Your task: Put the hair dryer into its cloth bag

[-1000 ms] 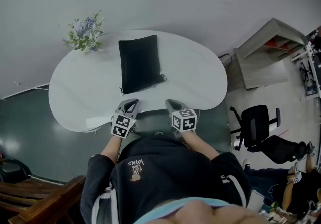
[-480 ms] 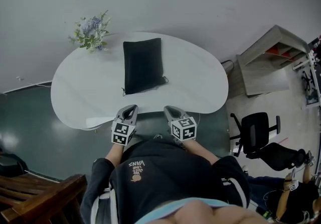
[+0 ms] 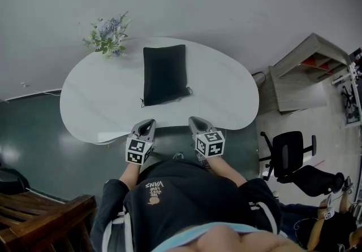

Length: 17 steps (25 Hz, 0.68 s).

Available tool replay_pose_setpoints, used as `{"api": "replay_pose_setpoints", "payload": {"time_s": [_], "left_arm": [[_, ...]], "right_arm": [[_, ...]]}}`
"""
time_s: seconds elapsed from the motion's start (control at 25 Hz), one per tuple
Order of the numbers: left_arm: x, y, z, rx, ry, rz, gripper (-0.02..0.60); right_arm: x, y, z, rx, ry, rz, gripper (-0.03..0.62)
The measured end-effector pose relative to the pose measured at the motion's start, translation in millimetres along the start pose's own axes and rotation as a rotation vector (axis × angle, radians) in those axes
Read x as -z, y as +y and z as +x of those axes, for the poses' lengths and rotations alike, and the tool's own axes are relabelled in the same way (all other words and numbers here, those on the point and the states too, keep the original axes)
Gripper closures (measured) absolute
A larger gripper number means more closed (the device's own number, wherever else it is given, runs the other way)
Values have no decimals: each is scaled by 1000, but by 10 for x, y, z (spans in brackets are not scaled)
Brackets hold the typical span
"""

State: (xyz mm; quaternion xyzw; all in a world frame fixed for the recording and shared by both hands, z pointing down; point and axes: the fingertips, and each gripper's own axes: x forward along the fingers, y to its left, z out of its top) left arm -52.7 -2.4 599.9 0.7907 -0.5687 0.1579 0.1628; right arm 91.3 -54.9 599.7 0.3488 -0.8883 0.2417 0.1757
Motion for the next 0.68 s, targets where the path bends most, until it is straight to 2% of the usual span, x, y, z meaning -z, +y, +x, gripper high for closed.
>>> {"api": "replay_pose_setpoints", "payload": {"time_s": [0.68], "left_arm": [[-57,-35,-5,4,-9,-15,563]], "right_arm": [[-16,-4,32,6,2,15,548]]}}
